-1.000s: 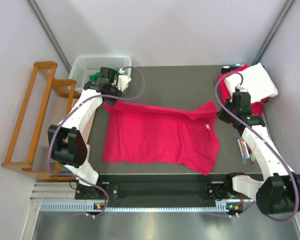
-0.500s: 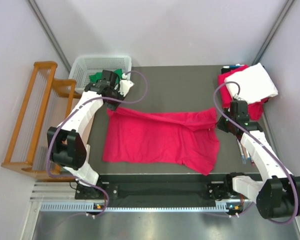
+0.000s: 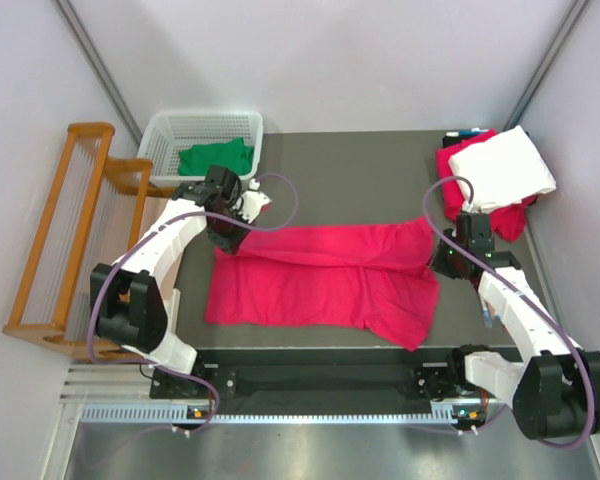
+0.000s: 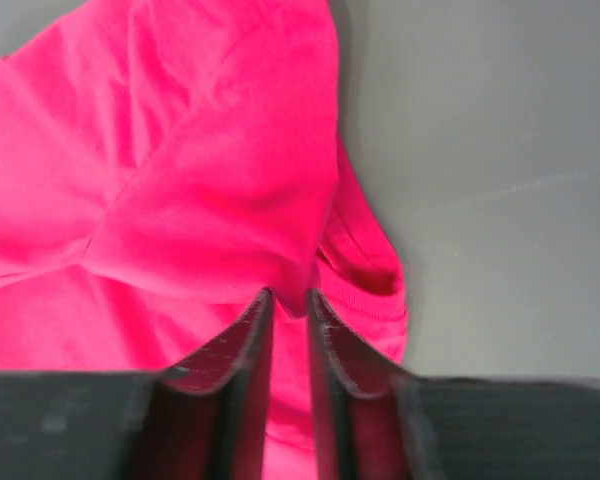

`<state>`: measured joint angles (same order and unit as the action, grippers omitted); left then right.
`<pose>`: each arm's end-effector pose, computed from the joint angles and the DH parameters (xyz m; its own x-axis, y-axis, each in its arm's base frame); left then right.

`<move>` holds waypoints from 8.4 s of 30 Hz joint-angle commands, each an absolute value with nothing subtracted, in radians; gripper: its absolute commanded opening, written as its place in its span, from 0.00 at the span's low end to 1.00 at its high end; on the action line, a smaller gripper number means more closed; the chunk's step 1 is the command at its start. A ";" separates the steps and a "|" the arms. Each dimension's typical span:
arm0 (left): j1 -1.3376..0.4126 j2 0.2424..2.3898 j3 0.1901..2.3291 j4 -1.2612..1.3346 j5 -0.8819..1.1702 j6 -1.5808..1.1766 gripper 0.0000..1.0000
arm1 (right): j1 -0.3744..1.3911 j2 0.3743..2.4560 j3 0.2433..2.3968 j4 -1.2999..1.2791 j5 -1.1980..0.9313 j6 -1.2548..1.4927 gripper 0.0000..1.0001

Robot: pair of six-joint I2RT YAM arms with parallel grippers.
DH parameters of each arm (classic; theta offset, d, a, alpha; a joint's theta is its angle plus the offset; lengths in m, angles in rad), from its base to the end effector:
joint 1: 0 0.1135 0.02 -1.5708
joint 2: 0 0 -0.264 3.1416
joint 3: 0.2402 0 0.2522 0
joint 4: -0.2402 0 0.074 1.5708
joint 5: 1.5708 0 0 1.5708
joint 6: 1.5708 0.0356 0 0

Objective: Fold and stack the t-shirts
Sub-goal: Fold the tshirt

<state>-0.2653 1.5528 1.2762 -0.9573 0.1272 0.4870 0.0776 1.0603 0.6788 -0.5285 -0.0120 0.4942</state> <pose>0.2916 -0.0839 0.2651 -0.6642 0.6615 -0.3482 0.6918 0.7204 0.0489 0.2073 0.0165 0.2218 -0.7332 0.4187 -0.5358 0.2987 0.9062 0.2995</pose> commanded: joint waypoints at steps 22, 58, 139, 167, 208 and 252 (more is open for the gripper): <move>-0.267 1.684 1.342 -0.750 0.274 0.230 0.94 | 0.072 1.296 0.980 -0.395 -0.173 0.551 0.49; -0.117 1.881 1.324 -0.690 0.250 0.241 0.84 | 0.064 1.671 0.885 -0.124 -0.262 0.699 0.44; -0.070 1.605 1.218 -0.916 0.297 0.239 0.80 | -0.086 1.770 0.959 -0.172 -0.288 0.618 0.36; -0.098 1.683 1.087 -0.847 0.316 0.181 0.65 | -0.086 1.763 0.951 -0.163 -0.288 0.624 0.30; -0.126 1.738 1.109 -0.842 0.229 0.212 0.00 | -0.086 1.767 0.954 -0.175 -0.290 0.617 0.29; -0.051 1.680 1.154 -0.844 0.135 0.232 0.00 | -0.087 1.782 0.954 -0.176 -0.282 0.607 0.27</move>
<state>-0.0742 1.7267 1.1400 -0.8394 0.1604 0.2119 -0.0879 1.7683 0.9684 -0.1432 -0.2974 0.6281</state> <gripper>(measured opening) 0.011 0.275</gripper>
